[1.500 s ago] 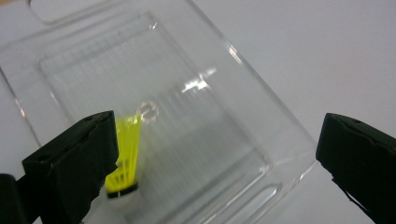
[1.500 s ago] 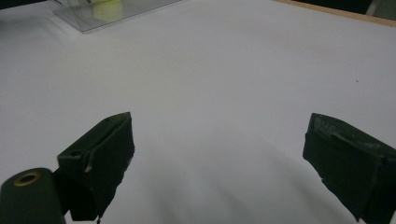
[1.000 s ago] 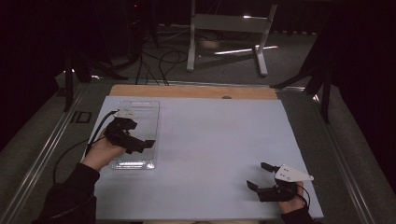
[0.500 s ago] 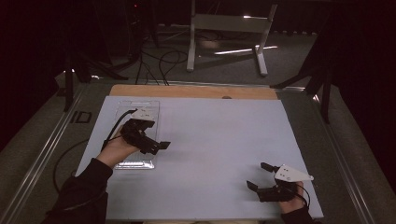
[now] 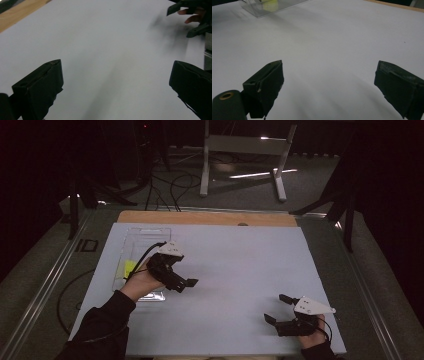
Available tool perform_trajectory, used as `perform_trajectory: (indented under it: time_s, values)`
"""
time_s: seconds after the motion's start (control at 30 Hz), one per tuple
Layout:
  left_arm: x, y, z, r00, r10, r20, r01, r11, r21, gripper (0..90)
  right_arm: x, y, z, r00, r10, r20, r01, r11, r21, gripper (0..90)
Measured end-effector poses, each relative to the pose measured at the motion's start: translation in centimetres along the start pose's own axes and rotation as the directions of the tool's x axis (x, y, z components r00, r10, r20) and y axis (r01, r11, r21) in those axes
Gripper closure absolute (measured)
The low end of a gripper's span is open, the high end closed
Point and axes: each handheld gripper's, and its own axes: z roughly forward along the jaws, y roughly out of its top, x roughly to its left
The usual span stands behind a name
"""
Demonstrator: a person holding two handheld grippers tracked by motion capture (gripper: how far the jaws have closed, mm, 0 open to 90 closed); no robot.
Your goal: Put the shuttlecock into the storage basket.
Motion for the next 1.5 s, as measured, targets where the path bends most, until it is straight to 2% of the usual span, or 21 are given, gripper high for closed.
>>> perform_trajectory:
  time_s: [0.4, 0.5, 0.67, 0.8, 0.9, 0.97, 1.03, 1.2, 1.43, 1.5]
  values:
    - [-1.6, -0.2, 2.3, 0.9956, 0.041, 0.084, -0.041, 0.9992, -0.006, 0.2, 0.0, 0.0, 0.0, 1.0, -0.002, -0.004, 0.002, 1.0, 0.0, 8.7]
    - [-1.8, -0.4, 2.6, 0.9946, 0.038, 0.097, -0.038, 0.9993, -0.007, 0.2, 0.0, 0.0, 0.0, 1.0, -0.004, -0.002, 0.004, 1.0, 0.001, 8.8]
    - [-2.5, -0.9, 3.4, 0.9907, 0.054, 0.125, -0.055, 0.9985, 0.004, 0.2, 0.0, 0.0, 0.0, 1.0, -0.002, -0.004, 0.002, 1.0, 0.0, 8.7]
    - [-2.9, -1.3, 3.7, 0.9894, 0.046, 0.138, -0.047, 0.9989, 0.001, 0.2, 0.0, 0.0, 0.0, 1.0, -0.003, -0.006, 0.003, 1.0, 0.004, 8.7]
    - [-3.4, -1.8, 3.8, 0.9878, 0.049, 0.148, -0.05, 0.9987, 0.001, 0.2, 0.0, 0.0, 0.1, 1.0, -0.005, -0.006, 0.005, 1.0, 0.006, 8.8]
    - [-3.8, -2.2, 3.9, 0.9886, 0.058, 0.139, -0.058, 0.9983, -0.001, 0.2, 0.0, 0.0, 0.0, 1.0, -0.003, -0.006, 0.003, 1.0, 0.008, 8.8]
    - [-4.1, -2.6, 4.0, 0.9866, 0.058, 0.153, -0.059, 0.9983, 0.001, 0.3, 0.0, 0.0, 0.0, 1.0, -0.002, -0.006, 0.002, 1.0, 0.007, 8.8]
    - [-4.9, -3.7, 4.1, 0.9845, 0.08, 0.156, -0.083, 0.9964, 0.016, 0.3, 0.0, 0.0, 0.0, 1.0, -0.003, -0.008, 0.004, 1.0, 0.007, 8.8]
    - [-5.4, -6.0, 4.1, 0.9782, 0.095, 0.185, -0.102, 0.9944, 0.027, 0.2, 0.0, 0.0, 0.0, 1.0, -0.005, -0.008, 0.005, 0.9999, 0.009, 8.8]
    - [-5.5, -6.4, 4.1, 0.9786, 0.096, 0.182, -0.104, 0.9941, 0.032, 0.3, 0.0, 0.0, 0.0, 0.9999, -0.006, -0.009, 0.006, 0.9999, 0.009, 8.8]
